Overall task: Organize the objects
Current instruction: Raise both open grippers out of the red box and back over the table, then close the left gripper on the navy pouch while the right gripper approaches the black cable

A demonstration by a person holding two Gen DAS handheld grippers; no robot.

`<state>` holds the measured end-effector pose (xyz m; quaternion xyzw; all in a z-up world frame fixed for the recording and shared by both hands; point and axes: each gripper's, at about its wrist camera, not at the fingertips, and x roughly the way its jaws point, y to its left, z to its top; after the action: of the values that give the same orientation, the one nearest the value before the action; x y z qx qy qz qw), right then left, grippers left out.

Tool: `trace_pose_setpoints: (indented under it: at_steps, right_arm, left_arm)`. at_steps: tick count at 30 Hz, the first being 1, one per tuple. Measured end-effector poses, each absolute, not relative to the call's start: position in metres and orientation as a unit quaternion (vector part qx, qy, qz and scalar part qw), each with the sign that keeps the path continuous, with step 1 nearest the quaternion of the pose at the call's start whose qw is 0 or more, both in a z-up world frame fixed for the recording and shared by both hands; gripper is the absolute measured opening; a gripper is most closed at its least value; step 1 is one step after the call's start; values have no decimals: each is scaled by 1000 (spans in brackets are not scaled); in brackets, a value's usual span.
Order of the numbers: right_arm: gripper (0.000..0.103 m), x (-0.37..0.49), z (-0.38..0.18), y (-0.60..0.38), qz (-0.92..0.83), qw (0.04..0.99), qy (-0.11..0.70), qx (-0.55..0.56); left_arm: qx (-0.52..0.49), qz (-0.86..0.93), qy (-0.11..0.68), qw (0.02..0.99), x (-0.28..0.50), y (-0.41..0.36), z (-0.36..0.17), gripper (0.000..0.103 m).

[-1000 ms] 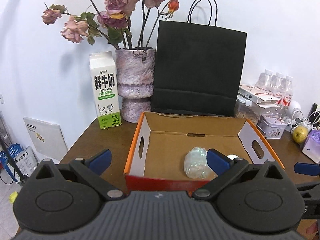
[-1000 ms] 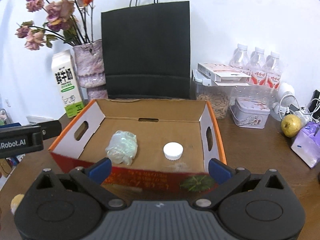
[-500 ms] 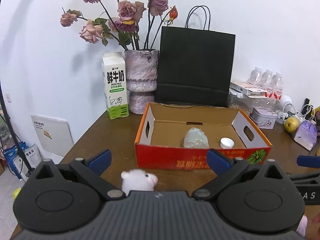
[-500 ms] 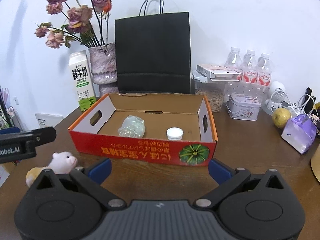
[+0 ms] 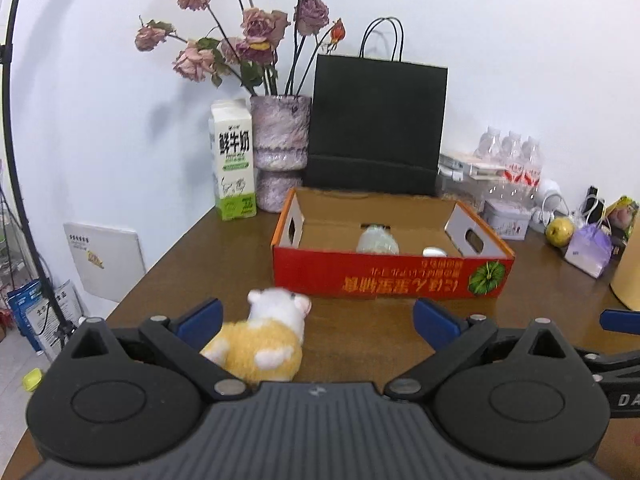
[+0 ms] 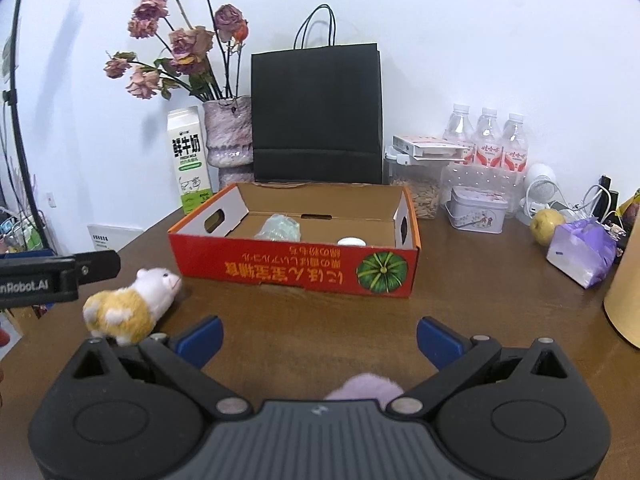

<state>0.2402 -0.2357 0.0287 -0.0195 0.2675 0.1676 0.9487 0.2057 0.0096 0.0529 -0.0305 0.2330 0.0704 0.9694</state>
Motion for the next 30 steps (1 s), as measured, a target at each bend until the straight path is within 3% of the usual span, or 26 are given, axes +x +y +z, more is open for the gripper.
trace_pose_setpoints:
  at_steps: [30]
  right_arm:
    - [103, 132, -34, -273, 172, 948, 266, -33]
  left_arm:
    - [-62, 46, 237, 968, 105, 17, -20, 103]
